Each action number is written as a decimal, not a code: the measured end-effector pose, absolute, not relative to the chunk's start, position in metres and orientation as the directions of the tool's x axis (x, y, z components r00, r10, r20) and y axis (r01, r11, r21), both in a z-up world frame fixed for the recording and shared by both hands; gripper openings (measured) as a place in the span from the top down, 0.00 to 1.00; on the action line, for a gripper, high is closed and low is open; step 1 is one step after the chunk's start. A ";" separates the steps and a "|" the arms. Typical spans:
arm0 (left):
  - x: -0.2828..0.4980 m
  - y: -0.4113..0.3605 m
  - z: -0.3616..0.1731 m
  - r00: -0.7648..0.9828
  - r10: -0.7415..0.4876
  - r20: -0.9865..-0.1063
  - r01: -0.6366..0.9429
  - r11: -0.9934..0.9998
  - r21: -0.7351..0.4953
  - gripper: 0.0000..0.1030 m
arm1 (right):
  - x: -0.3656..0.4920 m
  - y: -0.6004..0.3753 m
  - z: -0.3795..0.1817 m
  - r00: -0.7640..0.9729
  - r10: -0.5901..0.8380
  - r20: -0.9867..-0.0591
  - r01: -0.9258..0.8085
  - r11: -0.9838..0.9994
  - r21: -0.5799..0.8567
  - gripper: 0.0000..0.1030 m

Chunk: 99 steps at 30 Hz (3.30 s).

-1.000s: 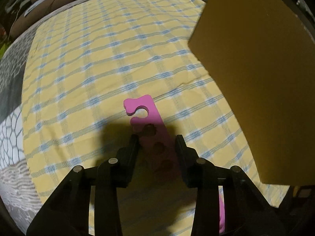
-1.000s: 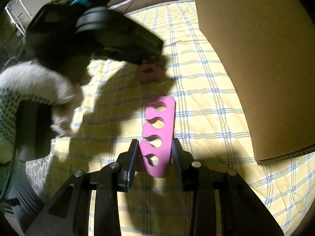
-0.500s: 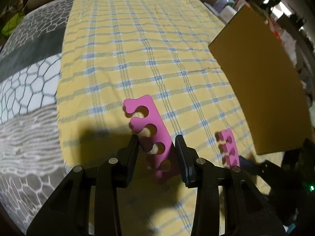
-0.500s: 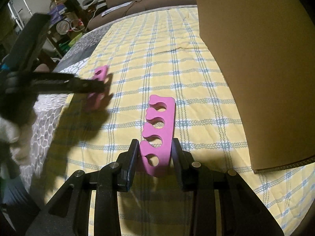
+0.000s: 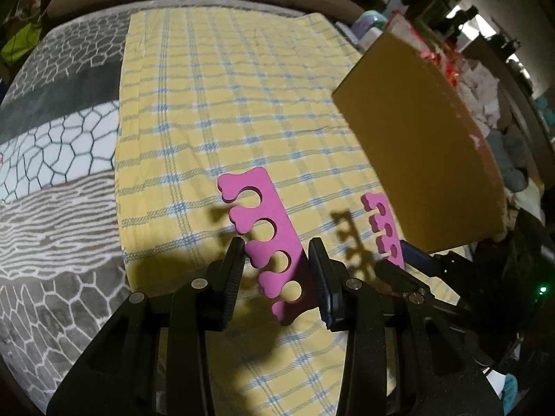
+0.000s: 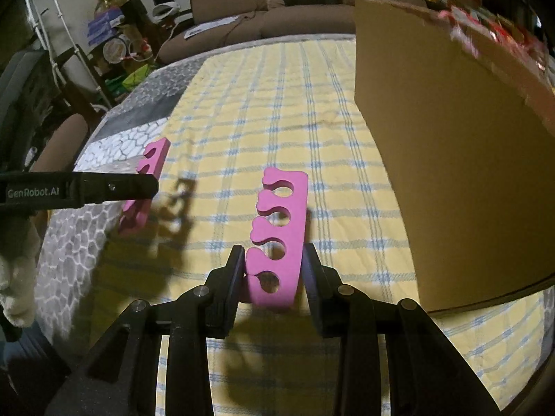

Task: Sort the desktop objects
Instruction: 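Carry both toe separators over the box with both grippers, then release both toe separators into the box and withdraw both grippers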

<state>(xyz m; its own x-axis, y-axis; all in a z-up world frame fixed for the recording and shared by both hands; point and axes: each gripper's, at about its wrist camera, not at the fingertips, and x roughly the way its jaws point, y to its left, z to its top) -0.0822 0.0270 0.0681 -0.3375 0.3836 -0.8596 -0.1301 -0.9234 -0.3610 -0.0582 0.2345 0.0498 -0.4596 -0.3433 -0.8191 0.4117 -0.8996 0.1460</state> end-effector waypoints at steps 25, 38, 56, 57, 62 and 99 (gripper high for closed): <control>-0.082 0.113 0.163 -0.399 0.436 -0.807 -0.283 -0.895 -0.344 0.66 | -0.081 0.277 0.147 -0.577 -0.332 -0.747 0.406 -0.909 0.090 0.68; -0.097 0.193 0.180 -0.384 0.455 -0.804 -0.334 -0.880 -0.338 0.66 | -0.093 0.348 0.163 -0.600 -0.302 -0.741 0.346 -0.933 0.101 0.68; -0.115 0.279 0.170 -0.352 0.433 -0.830 -0.385 -0.875 -0.293 0.66 | -0.117 0.420 0.150 -0.601 -0.272 -0.751 0.283 -0.952 0.118 0.68; -0.116 0.281 0.169 -0.350 0.432 -0.831 -0.388 -0.875 -0.291 0.66 | -0.118 0.422 0.148 -0.600 -0.271 -0.752 0.281 -0.952 0.119 0.68; -0.116 0.294 0.159 -0.345 0.416 -0.841 -0.396 -0.877 -0.272 0.66 | -0.123 0.430 0.140 -0.594 -0.263 -0.761 0.273 -0.955 0.116 0.68; -0.098 0.252 0.174 -0.463 0.384 -0.799 -0.334 -0.910 -0.244 0.31 | -0.122 0.420 0.141 -0.621 -0.215 -0.754 0.255 -0.965 0.065 0.22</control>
<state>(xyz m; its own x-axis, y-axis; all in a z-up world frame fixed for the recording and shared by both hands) -0.0980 0.2524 0.1745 -0.4631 0.3839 -0.7989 -0.3339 -0.9105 -0.2440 -0.1217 0.4205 0.1407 -0.6213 -0.2147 -0.7536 0.2546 -0.9648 0.0650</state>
